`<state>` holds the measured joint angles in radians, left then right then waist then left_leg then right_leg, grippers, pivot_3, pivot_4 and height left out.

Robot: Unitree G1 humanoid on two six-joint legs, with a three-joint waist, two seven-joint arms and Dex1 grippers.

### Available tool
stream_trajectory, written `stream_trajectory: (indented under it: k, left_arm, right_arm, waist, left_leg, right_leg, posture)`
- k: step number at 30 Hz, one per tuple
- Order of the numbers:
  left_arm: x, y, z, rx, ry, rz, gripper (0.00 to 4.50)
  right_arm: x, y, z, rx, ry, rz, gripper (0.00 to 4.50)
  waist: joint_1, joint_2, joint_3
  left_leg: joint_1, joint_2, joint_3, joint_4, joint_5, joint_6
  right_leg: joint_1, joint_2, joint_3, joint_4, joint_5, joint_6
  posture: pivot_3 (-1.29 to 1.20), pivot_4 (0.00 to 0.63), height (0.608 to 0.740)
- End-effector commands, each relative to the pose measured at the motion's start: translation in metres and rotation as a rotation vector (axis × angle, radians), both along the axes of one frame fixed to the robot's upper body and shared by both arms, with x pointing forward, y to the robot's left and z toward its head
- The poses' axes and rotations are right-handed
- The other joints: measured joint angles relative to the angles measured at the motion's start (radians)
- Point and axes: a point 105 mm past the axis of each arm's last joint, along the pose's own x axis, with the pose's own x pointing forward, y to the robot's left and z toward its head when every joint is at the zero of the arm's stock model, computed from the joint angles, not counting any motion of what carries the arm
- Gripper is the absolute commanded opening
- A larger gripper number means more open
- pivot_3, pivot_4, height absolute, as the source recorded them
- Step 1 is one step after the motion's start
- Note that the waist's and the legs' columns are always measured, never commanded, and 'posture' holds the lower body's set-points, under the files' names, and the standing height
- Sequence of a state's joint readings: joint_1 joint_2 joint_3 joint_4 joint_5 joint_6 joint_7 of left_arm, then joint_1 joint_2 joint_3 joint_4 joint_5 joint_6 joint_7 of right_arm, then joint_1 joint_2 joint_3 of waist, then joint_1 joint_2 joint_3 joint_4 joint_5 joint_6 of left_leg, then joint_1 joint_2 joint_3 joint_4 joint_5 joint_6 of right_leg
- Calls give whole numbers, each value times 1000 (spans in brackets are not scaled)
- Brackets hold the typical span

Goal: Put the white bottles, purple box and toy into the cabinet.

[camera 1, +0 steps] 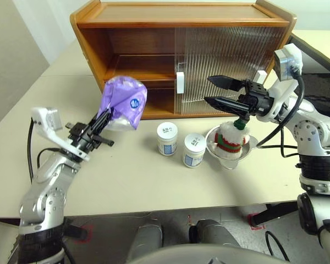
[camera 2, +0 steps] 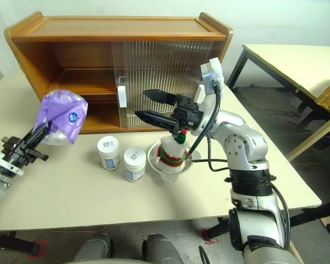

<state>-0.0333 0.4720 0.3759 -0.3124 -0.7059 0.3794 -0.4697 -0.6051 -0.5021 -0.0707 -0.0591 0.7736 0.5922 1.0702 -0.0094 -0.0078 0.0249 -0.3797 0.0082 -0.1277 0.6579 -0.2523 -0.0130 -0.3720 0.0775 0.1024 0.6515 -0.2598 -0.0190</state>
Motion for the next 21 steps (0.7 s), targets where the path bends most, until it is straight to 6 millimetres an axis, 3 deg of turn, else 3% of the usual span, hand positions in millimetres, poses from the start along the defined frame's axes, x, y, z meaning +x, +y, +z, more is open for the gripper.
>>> stream_trajectory:
  k: [1,9,15,21]
  left_arm:
    - [11,0,17,-5,-16,32,26]
    - [44,-13,43,-9,-41,69,26]
    - [76,-22,48,-37,6,123,26]
    - [100,-40,65,-39,27,134,26]
  right_arm:
    - [0,1,0,2,-11,-6,4500]
    - [-2,0,-1,13,-11,-19,4500]
    - [-1,1,-2,20,-11,-23,4500]
    - [-1,2,-2,25,-11,-25,4500]
  waist:
    - [0,-1,0]
    - [0,-3,2]
    - [1,-7,5]
    - [1,-11,9]
  left_leg:
    - [0,0,0,0,0,0]
    - [1,0,0,2,1,2]
    - [1,0,0,3,3,2]
    - [0,-1,1,3,3,3]
  right_leg:
    - [0,0,0,0,0,0]
    - [2,-1,1,-1,2,2]
    - [2,-1,1,-1,4,3]
    - [2,0,1,-2,10,12]
  posture:
    - [-24,40,740]
    - [-40,41,740]
    - [-45,43,740]
    - [-50,46,740]
